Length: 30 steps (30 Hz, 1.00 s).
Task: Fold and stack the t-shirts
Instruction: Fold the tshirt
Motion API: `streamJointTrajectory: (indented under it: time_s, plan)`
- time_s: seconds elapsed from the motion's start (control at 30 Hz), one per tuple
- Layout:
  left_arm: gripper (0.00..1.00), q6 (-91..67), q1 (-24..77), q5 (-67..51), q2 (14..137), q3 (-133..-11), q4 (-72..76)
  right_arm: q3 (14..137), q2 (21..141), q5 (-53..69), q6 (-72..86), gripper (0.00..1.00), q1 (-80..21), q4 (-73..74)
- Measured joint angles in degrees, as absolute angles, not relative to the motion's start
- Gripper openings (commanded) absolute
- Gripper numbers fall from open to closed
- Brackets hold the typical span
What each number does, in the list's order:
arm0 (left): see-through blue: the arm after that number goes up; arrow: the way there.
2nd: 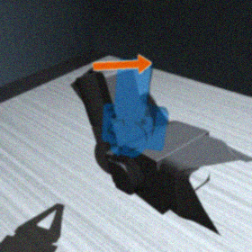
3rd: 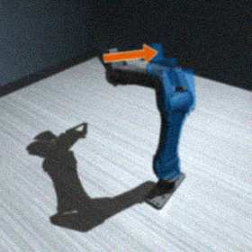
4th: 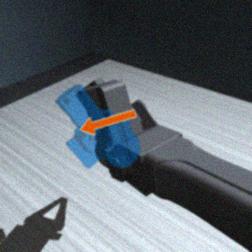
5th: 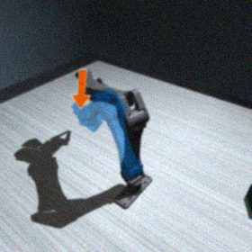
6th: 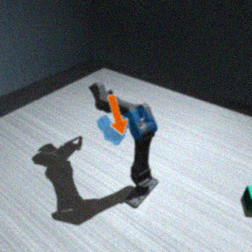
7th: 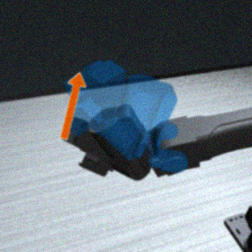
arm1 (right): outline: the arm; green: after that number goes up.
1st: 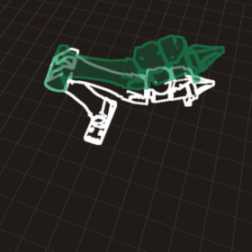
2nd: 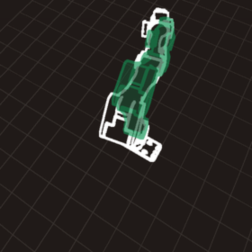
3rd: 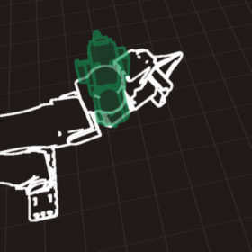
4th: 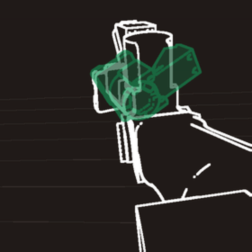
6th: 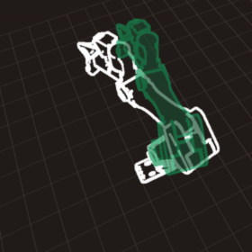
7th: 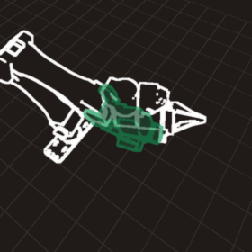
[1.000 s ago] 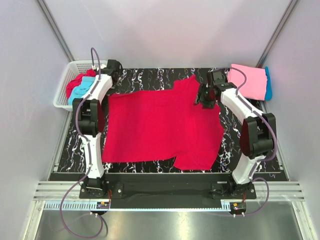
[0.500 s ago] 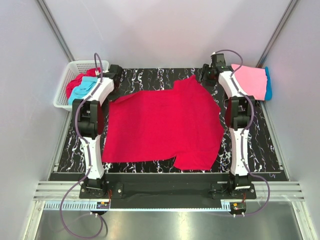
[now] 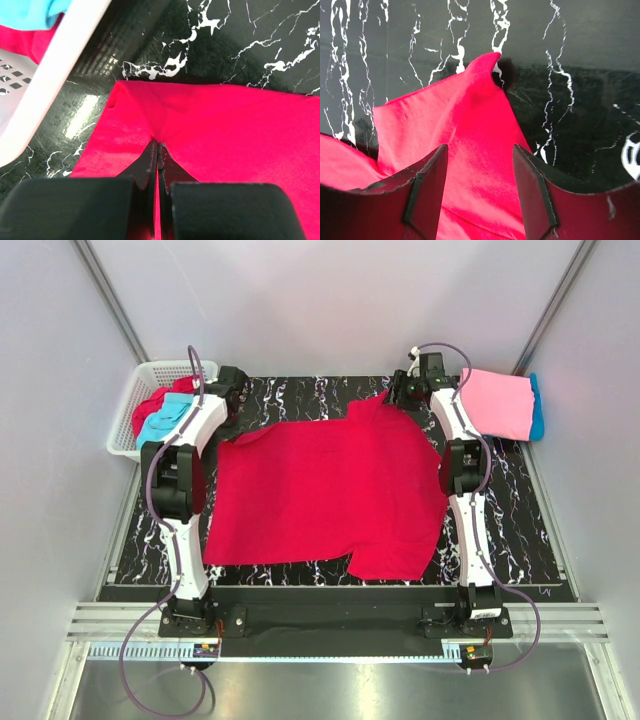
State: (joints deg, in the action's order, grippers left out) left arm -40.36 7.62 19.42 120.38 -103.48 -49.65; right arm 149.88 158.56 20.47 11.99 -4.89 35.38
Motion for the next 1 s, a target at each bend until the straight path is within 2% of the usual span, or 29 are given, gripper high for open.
streamJointTrajectory:
  time_s: [0.37,0.63,0.73,0.83,0.9,1.0]
  plan:
    - [0.0,-40.36,7.62,17.23,118.65,-102.48,-49.69,152.16,159.59,21.1,11.27,0.67,-4.6,32.49]
    - [0.0,-40.36,7.62,16.6,117.38,-101.69,-49.58,153.18,161.36,21.08,12.05,0.66,-4.16,25.54]
    - [0.0,-40.36,7.62,16.45,117.14,-101.49,-49.65,153.18,162.54,21.15,13.39,0.62,-3.99,23.49]
    - [0.0,-40.36,7.62,16.43,116.36,-101.41,-49.65,153.18,163.44,21.93,15.05,0.52,-3.75,22.02]
    - [0.0,-40.36,7.62,16.43,115.52,-101.38,-49.65,153.18,163.76,22.61,16.21,0.42,-3.57,21.15]
    - [0.0,-40.34,7.62,16.43,113.91,-101.25,-49.65,153.08,163.92,23.73,17.76,0.33,-3.29,19.51]
